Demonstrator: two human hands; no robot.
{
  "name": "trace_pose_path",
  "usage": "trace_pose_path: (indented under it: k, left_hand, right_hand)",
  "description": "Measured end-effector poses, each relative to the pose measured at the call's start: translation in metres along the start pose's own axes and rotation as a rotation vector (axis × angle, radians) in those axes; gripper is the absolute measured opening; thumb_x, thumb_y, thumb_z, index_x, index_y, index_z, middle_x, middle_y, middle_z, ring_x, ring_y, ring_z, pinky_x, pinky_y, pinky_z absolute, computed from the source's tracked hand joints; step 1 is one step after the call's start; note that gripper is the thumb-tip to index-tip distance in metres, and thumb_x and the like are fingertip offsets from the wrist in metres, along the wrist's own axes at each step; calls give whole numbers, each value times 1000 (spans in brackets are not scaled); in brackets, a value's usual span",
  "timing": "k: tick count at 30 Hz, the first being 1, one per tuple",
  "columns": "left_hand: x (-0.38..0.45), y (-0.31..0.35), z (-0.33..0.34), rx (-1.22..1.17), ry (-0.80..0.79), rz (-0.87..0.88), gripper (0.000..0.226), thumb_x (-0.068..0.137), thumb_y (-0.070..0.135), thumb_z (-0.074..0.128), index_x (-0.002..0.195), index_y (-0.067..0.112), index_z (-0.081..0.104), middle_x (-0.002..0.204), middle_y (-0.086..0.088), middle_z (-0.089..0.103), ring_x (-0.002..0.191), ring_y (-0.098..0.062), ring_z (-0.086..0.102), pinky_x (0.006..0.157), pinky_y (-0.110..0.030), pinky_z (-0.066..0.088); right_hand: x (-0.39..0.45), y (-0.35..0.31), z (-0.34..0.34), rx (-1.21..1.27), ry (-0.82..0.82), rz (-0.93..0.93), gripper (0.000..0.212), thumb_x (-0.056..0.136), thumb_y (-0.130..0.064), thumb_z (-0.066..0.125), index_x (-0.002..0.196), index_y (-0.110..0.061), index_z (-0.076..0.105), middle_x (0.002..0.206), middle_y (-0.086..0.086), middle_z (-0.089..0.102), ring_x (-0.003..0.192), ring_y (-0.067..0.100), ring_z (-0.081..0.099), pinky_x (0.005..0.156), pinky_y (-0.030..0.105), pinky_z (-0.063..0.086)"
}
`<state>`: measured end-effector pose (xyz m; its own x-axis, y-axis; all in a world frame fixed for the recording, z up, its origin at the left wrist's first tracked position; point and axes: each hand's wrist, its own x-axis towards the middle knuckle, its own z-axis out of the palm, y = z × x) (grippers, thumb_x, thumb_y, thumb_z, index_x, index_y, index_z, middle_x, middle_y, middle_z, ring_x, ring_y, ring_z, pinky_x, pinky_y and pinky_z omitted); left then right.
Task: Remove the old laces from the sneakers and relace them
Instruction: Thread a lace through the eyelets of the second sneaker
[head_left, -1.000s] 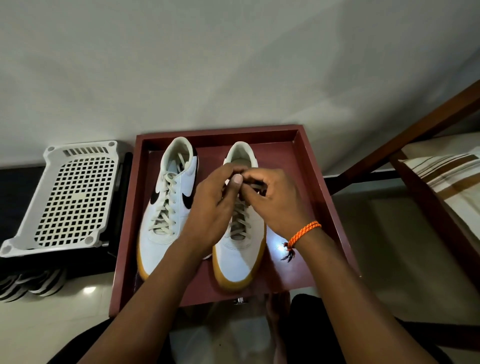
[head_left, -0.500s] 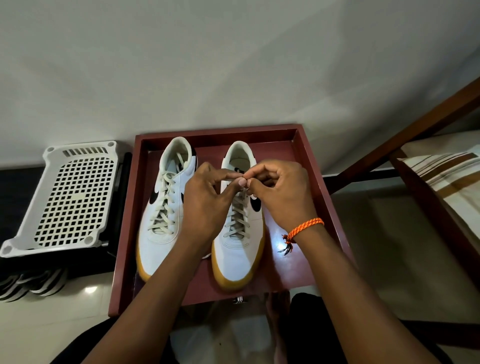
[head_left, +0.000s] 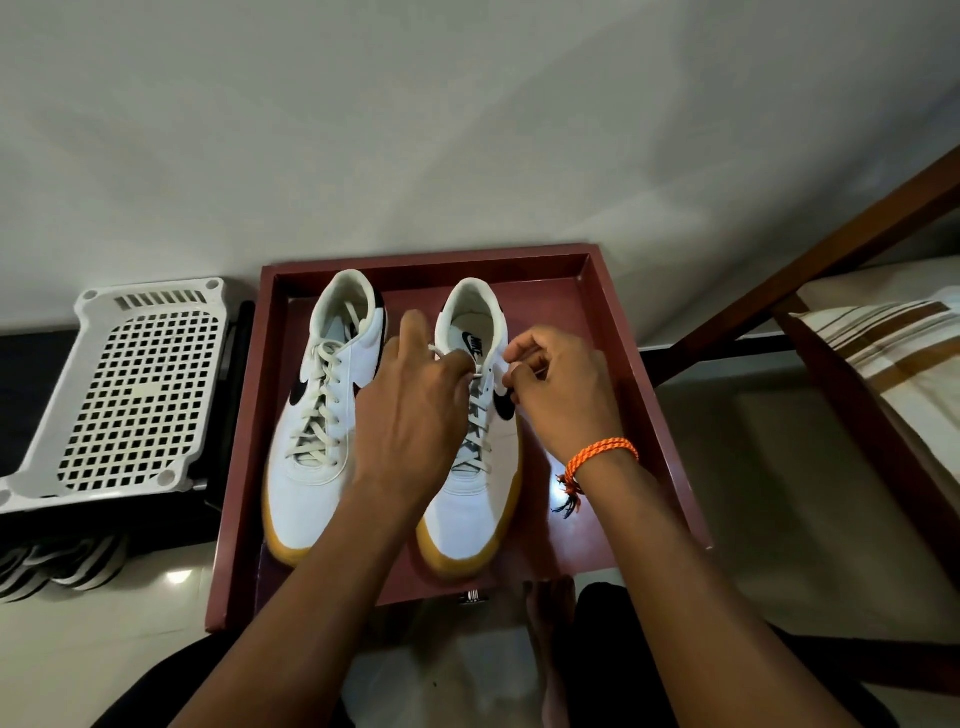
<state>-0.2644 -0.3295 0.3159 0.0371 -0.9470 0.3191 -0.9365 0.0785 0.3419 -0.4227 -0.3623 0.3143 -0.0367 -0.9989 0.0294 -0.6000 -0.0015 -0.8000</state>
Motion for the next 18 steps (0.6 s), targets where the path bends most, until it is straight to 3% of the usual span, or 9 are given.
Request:
trace_pose_path:
  k: [10,15,18]
  left_hand:
    - [2,1,6,68,-77,50,22,98,28,63,86,13,73,109,-4,48,81,-22,54,50,-31,34]
    - [2,-4,13,-102,-118,-47,13,99,26,69,97,18,79,103,1,45,80,-22,55,57,-38,51]
    - [3,-6,17,-205,-133,-98,9,99,24,70,99,22,79,102,3,46,77,-20,57,59,-34,49]
  right_hand:
    - [-2,2,0,-143,-150,42,17,98,-18,65,91,-31,71,92,-10,73,88,13,69,83,43,62]
    - [-3,5,2,-156,-209,58,16,98,-17,65,92,-28,74,92,-8,73,87,12,69,82,40,62]
    - [-2,5,0,-162,-214,59,12,94,-18,70,89,-27,73,86,-10,72,82,10,68,76,33,59]
